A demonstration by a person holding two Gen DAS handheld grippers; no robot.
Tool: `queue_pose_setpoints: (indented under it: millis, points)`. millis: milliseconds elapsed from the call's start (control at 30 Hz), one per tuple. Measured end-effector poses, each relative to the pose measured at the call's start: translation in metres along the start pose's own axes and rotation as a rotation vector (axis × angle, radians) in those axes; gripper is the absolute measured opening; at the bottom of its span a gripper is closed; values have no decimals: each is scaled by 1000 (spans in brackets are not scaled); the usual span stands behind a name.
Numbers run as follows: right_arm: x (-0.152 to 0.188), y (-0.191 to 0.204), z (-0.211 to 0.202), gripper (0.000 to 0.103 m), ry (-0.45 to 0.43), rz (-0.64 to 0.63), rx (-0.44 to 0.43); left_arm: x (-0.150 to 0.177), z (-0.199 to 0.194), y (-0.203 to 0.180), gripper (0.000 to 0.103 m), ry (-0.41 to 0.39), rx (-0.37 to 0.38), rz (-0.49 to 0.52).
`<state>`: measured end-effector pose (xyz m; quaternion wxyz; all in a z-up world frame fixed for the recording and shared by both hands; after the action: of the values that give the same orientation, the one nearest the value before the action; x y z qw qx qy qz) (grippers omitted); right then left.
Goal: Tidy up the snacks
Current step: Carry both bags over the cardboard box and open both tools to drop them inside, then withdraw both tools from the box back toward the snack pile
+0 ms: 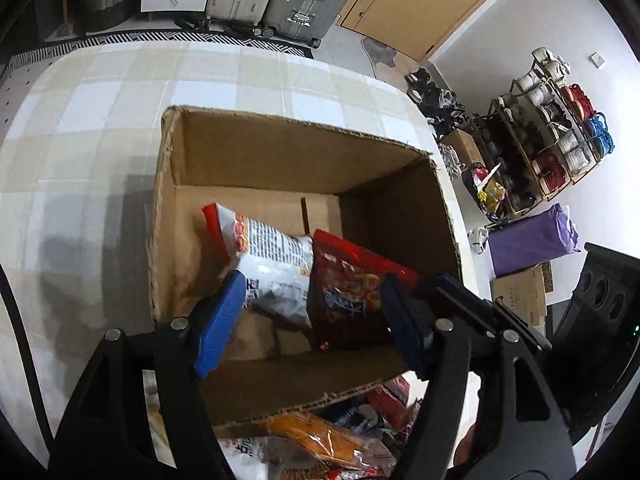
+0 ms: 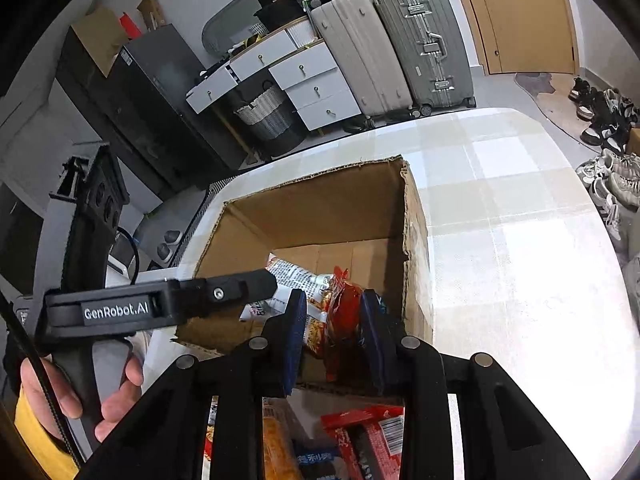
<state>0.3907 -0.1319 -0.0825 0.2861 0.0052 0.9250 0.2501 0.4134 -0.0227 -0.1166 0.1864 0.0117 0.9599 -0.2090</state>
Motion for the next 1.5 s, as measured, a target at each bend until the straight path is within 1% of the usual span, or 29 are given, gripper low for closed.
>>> queue_pose_setpoints:
  millis: [67,133,200,233,300,367,467,500,567,600,667,700,833,900,933,1033,1100,1133,1200,1267,1300,1367,1467,1500]
  points:
    - [0,3,-3,29,-8,-2,-14,0,-4,-1,67,-12,-4,4]
    - [-2,6,-7,29,-21,-5,-22,1,-14,-2,67,-49,-24,13]
    - [-2,11,-13,29,-34,-13,-39,1,-24,-3,74,-74,-35,18]
    - [-1,15,-17,29,-38,-19,-54,2,-31,-5,80,-82,-32,21]
    - [0,26,-28,32,-50,-52,-99,6,-43,-9,80,-93,-24,30]
    - [2,35,-41,39,-81,-89,-116,12,-63,-12,82,-130,-36,47]
    - [8,44,-64,39,-127,-107,-146,24,-94,-17,87,-190,-58,70]
    - [11,46,-69,40,-134,-108,-151,29,-105,-20,87,-210,-59,79]
    - [19,53,-80,46,-143,-127,-156,43,-128,-28,87,-252,-54,104]
    - [23,57,-86,46,-148,-146,-155,51,-138,-32,87,-273,-62,119]
    - [33,63,-100,46,-169,-183,-143,69,-161,-38,87,-315,-104,144]
    - [37,65,-106,46,-178,-188,-144,76,-169,-41,87,-331,-109,152]
    - [57,68,-138,46,-223,-165,-155,108,-215,-56,88,-427,-143,176]
    - [64,68,-154,48,-248,-152,-151,123,-234,-63,95,-466,-158,191]
    - [67,67,-161,48,-261,-144,-144,133,-244,-67,102,-491,-172,202]
    - [79,68,-182,49,-279,-135,-138,160,-275,-78,102,-553,-208,237]
    - [85,69,-190,50,-282,-138,-128,174,-288,-83,102,-570,-215,241]
    - [88,69,-193,51,-286,-140,-124,183,-294,-87,102,-572,-199,241]
    - [98,72,-201,58,-293,-147,-120,198,-302,-88,102,-573,-197,230]
    - [107,75,-209,71,-314,-166,-106,215,-309,-88,102,-574,-194,221]
    - [113,77,-214,73,-333,-180,-102,221,-310,-86,102,-575,-196,214]
    - [125,80,-221,85,-353,-209,-90,232,-309,-79,102,-572,-211,201]
    - [145,79,-224,87,-374,-256,-54,256,-305,-64,102,-576,-220,181]
    - [154,76,-222,87,-377,-271,-46,258,-299,-60,102,-576,-226,178]
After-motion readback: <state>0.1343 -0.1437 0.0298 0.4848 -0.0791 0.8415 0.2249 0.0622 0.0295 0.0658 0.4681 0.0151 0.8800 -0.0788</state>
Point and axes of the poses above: each gripper's, at about its wrist camera, not at the fingertips, and z roughly the way its jaws point, y to its left, x to its underside, the point moved 10 cm from there along z, roughly the way its jaws point, and after that the axes turned 3 degrees about z, right-handed, at the moved point
